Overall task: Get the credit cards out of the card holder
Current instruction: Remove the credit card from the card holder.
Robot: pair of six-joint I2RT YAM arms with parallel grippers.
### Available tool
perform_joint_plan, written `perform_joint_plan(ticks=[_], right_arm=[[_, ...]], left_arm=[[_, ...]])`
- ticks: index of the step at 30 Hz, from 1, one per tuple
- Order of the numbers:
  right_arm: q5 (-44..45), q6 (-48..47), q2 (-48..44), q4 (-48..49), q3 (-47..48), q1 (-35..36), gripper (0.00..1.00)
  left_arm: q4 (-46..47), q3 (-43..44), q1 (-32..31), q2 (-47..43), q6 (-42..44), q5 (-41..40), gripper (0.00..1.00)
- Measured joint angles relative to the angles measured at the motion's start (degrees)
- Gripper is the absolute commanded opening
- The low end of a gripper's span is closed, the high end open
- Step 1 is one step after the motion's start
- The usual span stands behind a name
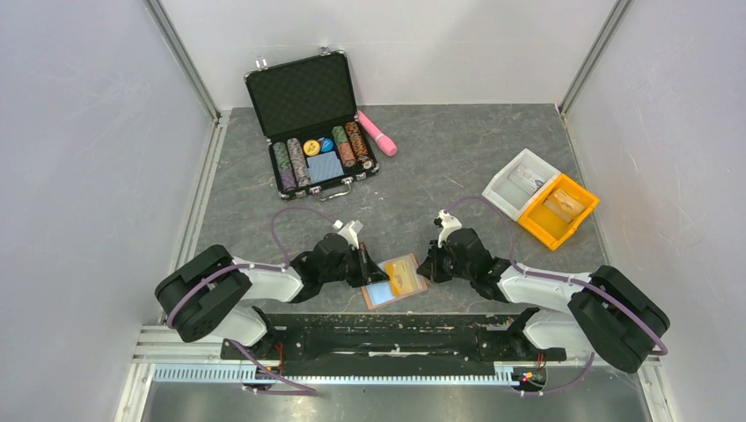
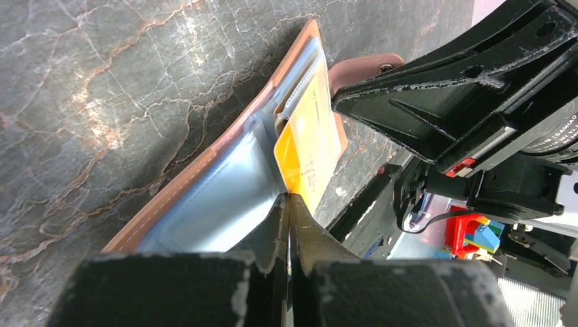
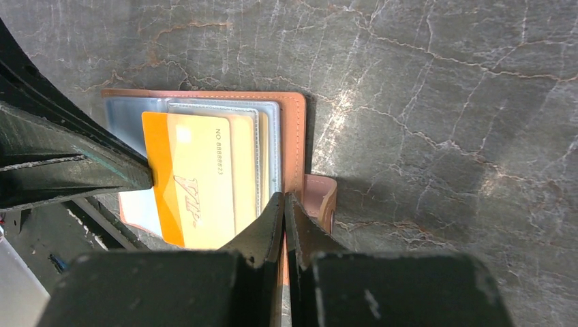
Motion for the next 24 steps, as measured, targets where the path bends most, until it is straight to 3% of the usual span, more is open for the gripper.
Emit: perform_joint_plan(ticks=[19, 24], right_arm=[[0.00, -0.63, -0.35, -2.25, 0.79, -0.37, 0.01], [0.02, -1.40, -0.39, -4.20, 1.70, -0.55, 0.05]], left_arm=[[-9.20, -0.59, 0.00, -8.39, 0.00, -4.35, 0.02], [-10.78, -0.68, 0.02, -11.21, 0.00, -5.64, 0.02]])
